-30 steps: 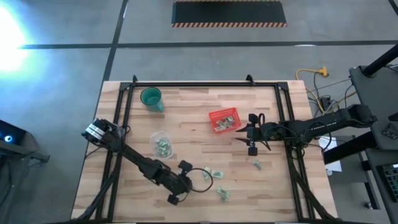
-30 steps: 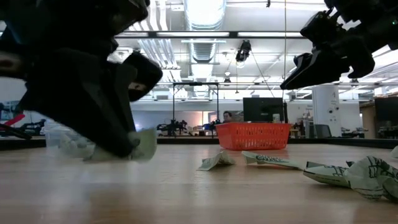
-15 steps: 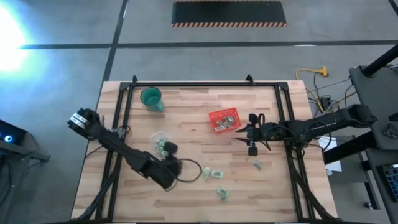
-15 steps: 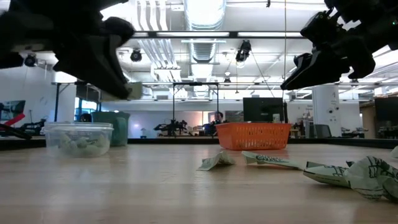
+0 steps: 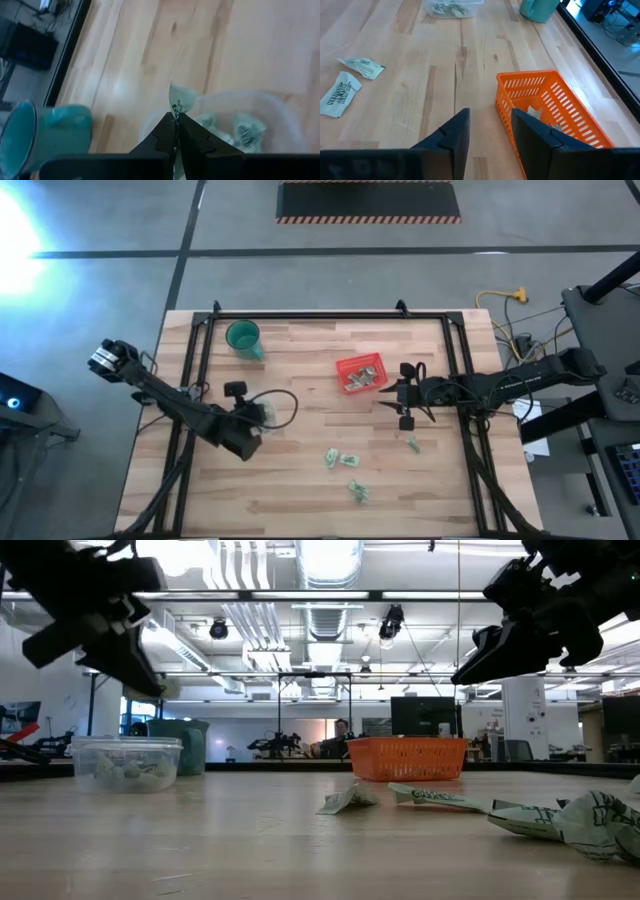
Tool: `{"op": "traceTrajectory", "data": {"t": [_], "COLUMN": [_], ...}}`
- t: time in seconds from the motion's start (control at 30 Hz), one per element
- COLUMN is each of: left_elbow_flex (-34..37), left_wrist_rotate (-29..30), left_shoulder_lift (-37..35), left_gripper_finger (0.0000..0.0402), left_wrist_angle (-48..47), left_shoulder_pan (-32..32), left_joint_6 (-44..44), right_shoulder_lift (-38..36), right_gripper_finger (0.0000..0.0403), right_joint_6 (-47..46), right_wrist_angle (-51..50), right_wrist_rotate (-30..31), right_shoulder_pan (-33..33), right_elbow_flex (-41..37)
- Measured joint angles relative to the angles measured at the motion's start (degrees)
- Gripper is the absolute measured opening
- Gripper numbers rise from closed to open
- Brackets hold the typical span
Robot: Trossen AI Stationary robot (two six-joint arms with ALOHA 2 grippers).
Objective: Pick and place items into bin
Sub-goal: Put the light green stevia packet into the transparent container, then put the light green stevia packet into the orange bin
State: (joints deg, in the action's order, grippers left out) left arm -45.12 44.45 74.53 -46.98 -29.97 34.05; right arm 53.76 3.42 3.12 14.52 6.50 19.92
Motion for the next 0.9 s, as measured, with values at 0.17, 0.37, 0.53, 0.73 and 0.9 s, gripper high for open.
{"op": "traceTrajectory", "data": {"t": [0.17, 0.37, 0.53, 0.73, 0.9], "left_elbow_flex": [3.65, 4.46, 4.46, 4.46, 4.46], "left_wrist_rotate": [-0.04, -0.10, -0.10, 1.07, 1.02], "left_shoulder_lift": [-1.39, -1.13, -1.11, -0.83, -0.75], "left_gripper_finger": [0.0001, 0.0001, 0.0017, 0.0066, 0.0091], "left_wrist_angle": [0.32, 0.44, 1.59, 1.52, 1.72], "left_shoulder_pan": [0.01, 0.01, 0.01, 0.01, 0.01], "left_joint_6": [2.55, 3.19, 3.20, 3.16, 3.19], "right_shoulder_lift": [0.00, 0.00, 0.00, 0.00, 0.00], "right_gripper_finger": [0.0136, 0.0129, 0.0128, 0.0132, 0.0127], "right_joint_6": [0.00, 0.00, -0.01, -1.04, -1.80], "right_wrist_angle": [-0.01, 0.00, 0.01, -0.08, -1.28], "right_wrist_rotate": [0.00, 0.00, 0.00, -0.04, -4.55], "right_shoulder_pan": [0.02, 0.00, 0.00, 0.01, 0.00], "right_elbow_flex": [0.00, -0.02, -0.02, -0.02, -0.02]}}
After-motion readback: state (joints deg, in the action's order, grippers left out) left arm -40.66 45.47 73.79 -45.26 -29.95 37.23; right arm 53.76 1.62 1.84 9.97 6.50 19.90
